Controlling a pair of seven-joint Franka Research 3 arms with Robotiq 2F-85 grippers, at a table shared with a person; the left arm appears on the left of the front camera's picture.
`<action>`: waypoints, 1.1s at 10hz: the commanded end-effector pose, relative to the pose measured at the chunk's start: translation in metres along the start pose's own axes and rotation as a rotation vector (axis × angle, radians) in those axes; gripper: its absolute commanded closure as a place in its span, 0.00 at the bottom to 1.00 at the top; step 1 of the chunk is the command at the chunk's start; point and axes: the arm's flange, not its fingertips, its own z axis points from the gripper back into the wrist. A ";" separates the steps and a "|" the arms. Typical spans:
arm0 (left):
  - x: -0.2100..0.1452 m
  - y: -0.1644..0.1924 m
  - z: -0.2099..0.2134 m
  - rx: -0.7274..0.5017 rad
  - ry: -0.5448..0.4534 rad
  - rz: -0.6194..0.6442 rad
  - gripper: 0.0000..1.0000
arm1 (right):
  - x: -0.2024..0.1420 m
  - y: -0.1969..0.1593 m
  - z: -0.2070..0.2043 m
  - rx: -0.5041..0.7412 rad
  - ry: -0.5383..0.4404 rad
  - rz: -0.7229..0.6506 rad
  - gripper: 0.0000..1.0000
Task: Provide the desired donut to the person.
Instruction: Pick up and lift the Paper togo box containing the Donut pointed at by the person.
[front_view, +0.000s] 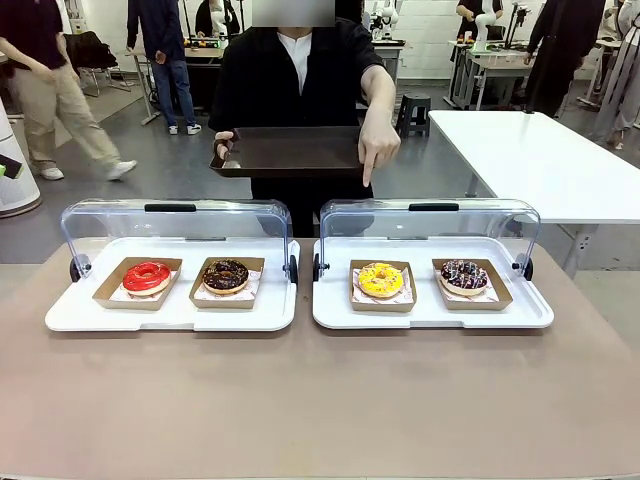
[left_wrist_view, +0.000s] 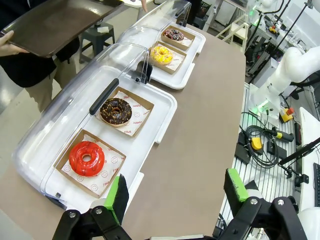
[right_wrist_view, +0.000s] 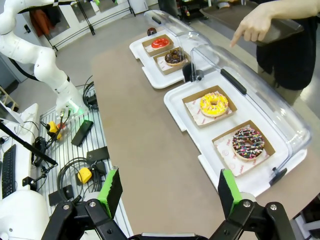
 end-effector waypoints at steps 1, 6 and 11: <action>0.002 -0.001 0.000 -0.007 -0.009 0.018 0.00 | 0.001 -0.002 -0.001 0.009 -0.019 0.010 0.00; 0.002 -0.001 0.000 -0.007 -0.009 0.018 0.00 | 0.000 0.000 0.000 0.000 0.000 0.000 0.00; 0.002 -0.001 0.000 -0.007 -0.009 0.018 0.00 | 0.079 -0.027 -0.062 0.067 0.214 0.022 0.00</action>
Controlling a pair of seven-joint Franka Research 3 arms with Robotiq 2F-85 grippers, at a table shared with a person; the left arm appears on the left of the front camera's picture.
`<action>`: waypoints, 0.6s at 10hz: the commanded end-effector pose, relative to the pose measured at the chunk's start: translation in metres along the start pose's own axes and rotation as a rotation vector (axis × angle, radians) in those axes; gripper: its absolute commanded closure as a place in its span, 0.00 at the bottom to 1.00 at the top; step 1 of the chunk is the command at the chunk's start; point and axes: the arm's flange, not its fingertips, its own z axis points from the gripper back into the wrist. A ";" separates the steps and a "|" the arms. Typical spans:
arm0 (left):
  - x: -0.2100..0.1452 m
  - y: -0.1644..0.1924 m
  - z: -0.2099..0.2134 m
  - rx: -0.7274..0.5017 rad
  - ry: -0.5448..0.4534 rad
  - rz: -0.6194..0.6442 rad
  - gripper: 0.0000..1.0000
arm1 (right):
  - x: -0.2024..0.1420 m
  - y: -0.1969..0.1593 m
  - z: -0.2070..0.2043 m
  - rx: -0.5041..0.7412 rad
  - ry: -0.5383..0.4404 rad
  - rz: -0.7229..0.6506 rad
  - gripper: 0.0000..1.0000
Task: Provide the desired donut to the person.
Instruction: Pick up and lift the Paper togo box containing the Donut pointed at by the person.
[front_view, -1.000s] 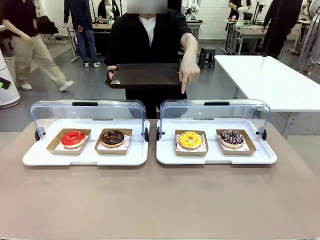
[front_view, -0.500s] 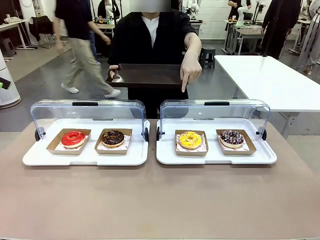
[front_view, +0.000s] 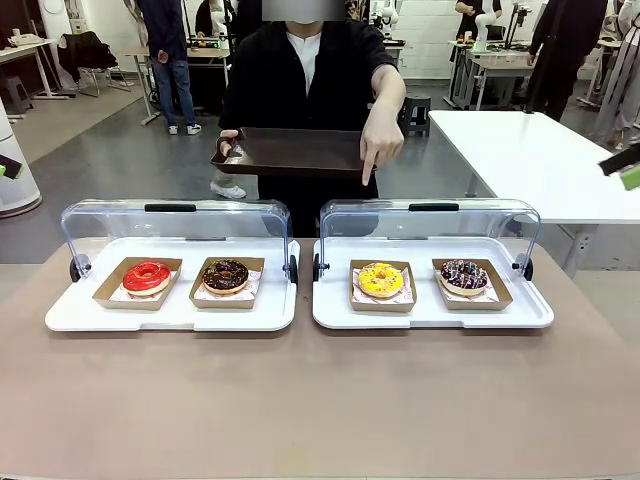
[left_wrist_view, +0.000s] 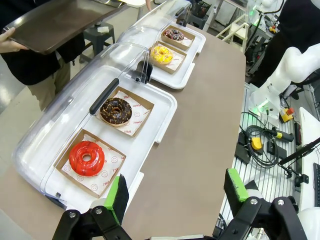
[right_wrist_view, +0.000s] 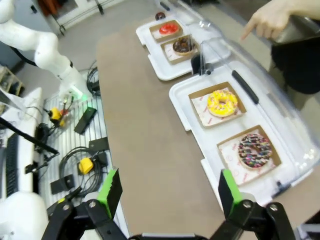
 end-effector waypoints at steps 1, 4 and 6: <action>0.002 -0.002 0.000 -0.007 -0.010 0.018 0.00 | 0.039 -0.015 -0.022 0.010 0.136 -0.011 0.00; 0.002 -0.002 0.000 -0.007 -0.010 0.018 0.00 | 0.063 -0.032 -0.088 -0.015 0.322 0.002 0.00; 0.002 -0.002 0.000 -0.007 -0.010 0.018 0.00 | 0.068 -0.031 -0.137 -0.007 0.418 0.032 0.00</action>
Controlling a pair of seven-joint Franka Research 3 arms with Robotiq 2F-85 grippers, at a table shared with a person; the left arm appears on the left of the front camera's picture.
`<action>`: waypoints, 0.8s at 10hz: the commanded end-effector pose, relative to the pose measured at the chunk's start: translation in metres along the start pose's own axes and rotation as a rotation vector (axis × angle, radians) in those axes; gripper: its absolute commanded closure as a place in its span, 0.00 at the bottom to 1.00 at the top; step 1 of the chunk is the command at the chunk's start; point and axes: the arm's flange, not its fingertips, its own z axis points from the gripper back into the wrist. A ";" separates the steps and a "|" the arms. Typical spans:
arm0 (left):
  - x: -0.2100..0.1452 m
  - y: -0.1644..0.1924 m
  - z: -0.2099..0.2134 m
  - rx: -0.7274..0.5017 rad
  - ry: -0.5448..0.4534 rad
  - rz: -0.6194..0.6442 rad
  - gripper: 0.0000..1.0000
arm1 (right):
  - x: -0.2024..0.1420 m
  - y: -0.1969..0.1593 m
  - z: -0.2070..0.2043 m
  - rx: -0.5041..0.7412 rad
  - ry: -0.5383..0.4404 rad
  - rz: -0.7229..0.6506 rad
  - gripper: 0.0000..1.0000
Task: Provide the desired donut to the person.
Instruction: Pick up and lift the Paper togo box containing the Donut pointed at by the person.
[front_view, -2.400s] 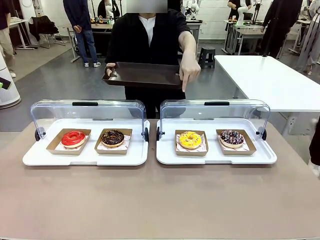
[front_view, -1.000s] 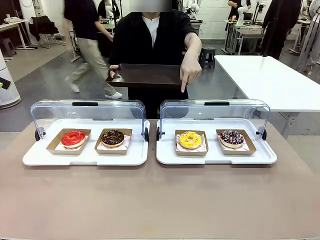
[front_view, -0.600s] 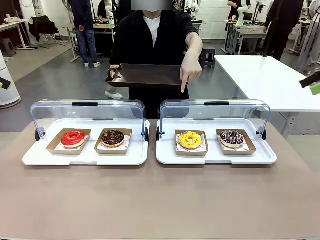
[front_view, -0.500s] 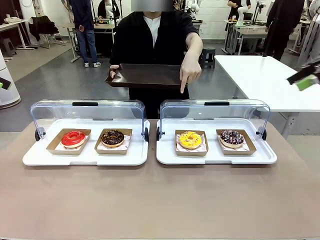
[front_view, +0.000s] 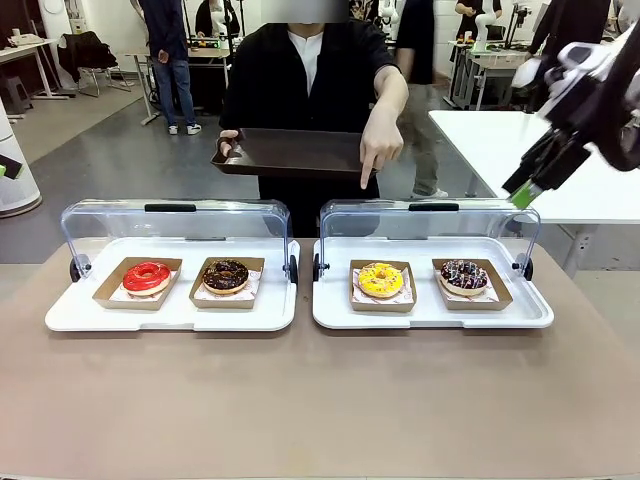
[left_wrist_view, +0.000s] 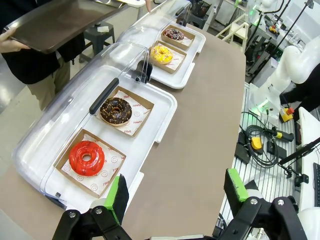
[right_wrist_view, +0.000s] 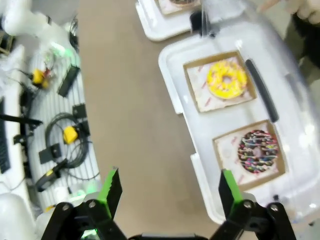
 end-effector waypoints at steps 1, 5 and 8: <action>0.002 -0.002 0.001 -0.007 -0.012 0.018 0.00 | 0.018 0.012 -0.035 0.000 0.102 0.027 0.00; 0.002 -0.002 0.001 -0.007 -0.012 0.018 0.00 | 0.047 0.046 -0.108 -0.027 0.251 0.156 0.00; 0.002 -0.002 0.001 -0.007 -0.012 0.018 0.00 | 0.049 0.054 -0.131 -0.019 0.266 0.211 0.00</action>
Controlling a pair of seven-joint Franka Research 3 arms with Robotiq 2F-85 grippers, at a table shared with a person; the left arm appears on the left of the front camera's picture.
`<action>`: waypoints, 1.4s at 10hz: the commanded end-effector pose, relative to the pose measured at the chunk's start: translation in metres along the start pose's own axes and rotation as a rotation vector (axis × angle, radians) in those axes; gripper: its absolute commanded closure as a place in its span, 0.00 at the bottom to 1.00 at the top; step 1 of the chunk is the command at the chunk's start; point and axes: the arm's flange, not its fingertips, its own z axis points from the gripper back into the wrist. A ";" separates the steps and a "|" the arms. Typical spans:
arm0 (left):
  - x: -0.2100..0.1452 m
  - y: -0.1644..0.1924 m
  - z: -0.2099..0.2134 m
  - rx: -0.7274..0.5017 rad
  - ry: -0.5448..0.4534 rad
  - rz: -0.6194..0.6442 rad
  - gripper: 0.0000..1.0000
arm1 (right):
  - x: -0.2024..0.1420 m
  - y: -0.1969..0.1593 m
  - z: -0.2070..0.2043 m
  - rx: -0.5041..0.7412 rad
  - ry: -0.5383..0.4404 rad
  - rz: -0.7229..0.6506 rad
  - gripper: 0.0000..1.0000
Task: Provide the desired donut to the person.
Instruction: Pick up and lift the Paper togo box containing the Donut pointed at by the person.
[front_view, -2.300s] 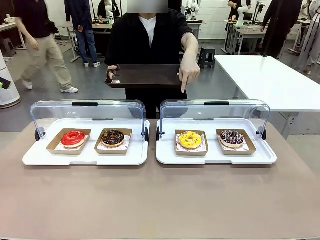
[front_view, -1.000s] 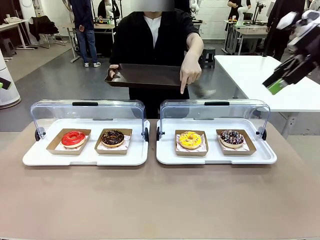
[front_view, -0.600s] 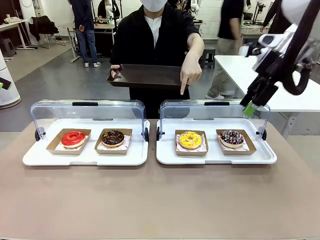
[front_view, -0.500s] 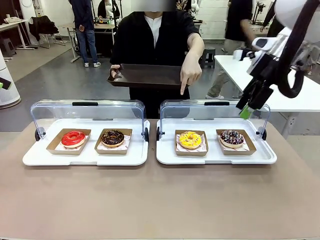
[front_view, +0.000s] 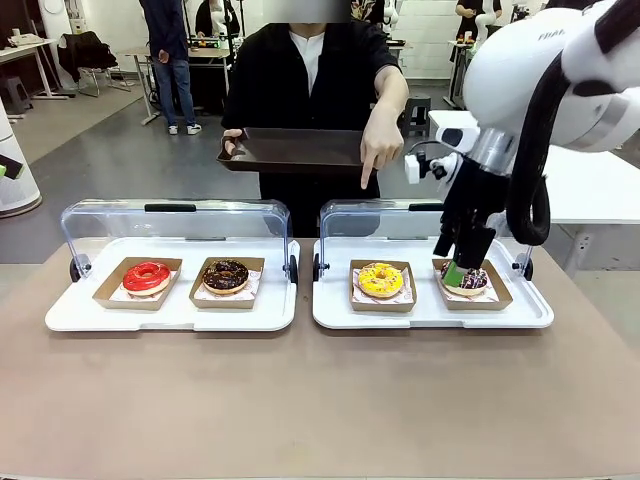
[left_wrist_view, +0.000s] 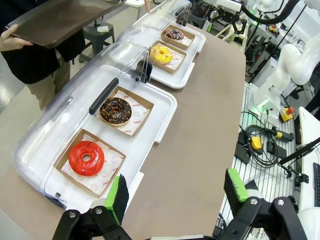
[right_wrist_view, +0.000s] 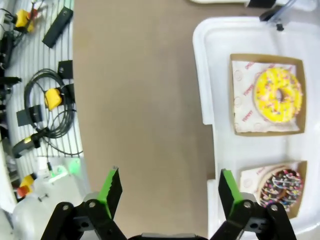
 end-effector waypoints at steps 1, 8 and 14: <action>0.002 -0.001 0.001 -0.007 -0.013 0.018 0.00 | -0.017 0.008 0.016 0.014 -0.101 0.003 0.00; 0.002 -0.001 0.001 -0.007 -0.013 0.018 0.00 | -0.002 0.001 0.002 0.005 -0.015 0.006 0.00; 0.002 -0.001 0.001 -0.007 -0.013 0.018 0.00 | 0.052 -0.036 -0.058 -0.078 0.156 0.076 0.00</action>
